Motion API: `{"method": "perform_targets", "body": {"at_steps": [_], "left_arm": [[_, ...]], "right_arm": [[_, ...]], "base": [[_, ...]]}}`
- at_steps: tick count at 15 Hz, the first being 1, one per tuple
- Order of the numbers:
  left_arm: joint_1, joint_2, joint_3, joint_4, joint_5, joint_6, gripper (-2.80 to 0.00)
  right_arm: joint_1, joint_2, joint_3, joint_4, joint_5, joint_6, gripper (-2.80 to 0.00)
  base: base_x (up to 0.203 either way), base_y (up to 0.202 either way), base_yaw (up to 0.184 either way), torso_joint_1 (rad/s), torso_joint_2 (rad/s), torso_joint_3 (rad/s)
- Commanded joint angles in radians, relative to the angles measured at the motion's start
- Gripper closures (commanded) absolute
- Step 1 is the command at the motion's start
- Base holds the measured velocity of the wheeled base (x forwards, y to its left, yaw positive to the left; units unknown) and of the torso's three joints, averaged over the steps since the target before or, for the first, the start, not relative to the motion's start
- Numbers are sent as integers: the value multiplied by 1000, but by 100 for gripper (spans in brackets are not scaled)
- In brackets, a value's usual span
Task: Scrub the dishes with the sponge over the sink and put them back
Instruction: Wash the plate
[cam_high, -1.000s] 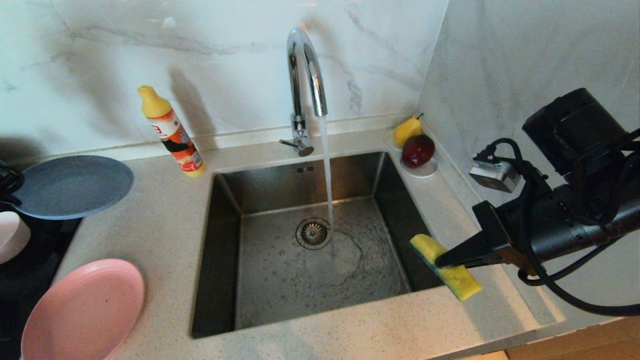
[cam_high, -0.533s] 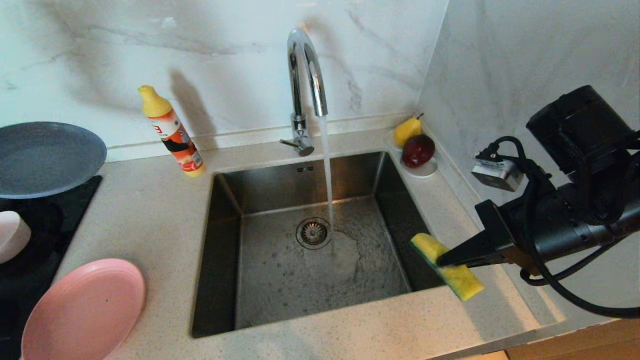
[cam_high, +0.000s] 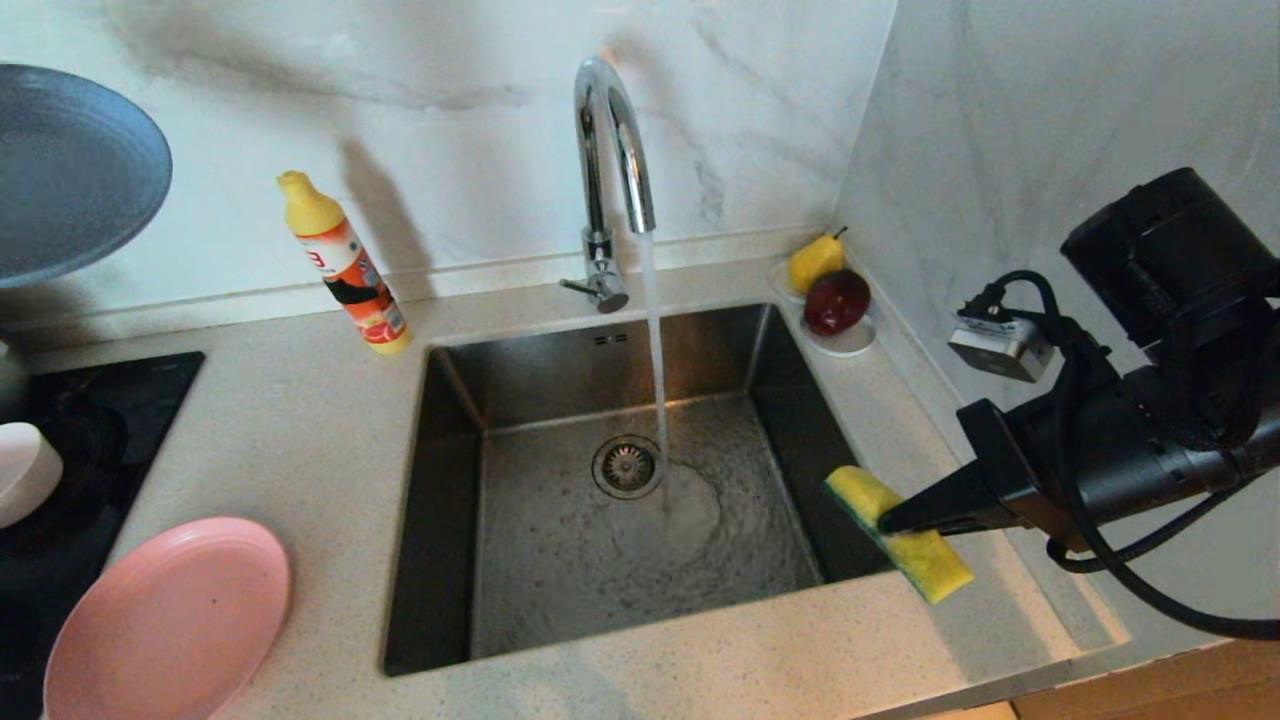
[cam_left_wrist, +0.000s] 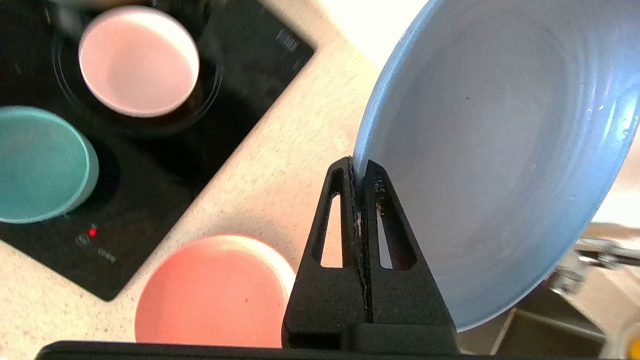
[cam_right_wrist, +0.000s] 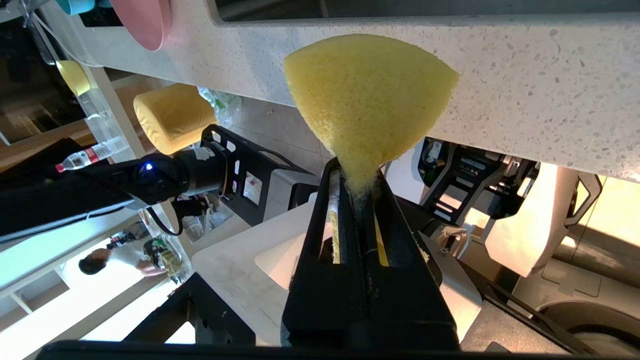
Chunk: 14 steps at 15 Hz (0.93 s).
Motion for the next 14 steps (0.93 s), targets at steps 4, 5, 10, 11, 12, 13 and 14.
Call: {"method": "perform_targets", "body": {"at_steps": [4,5,10,11,12,13,14], "left_arm": [[-81,-107,7,60,-165,19,0],[-131,-106,8,81,-168,34,0],[-402,-64,112,105,-51,131,0],[-467,-55,146,96,9,143,0],[-533,-48,180,82,63,149,0],[-590,-44,213,62,106,151,0],[-642,-41,247,35,140,150,0]], "right_arm": [[0,-7,9,3,3,3,0],[0,-10,10,5,3,3,0],[-10,-17,29,-5,1,3,0],[-10,-16,30,-5,3,3,0],[-10,-14,30,-5,3,3,0],[-10,-12,30,-5,3,3,0],[-10,-11,30,-5,3,3,0]], "base": [[0,0,0,0,0,0],[0,0,0,0,0,0],[0,0,0,0,0,0],[0,0,0,0,0,0],[0,0,0,0,0,0],[0,0,0,0,0,0],[0,0,0,0,0,0]]}}
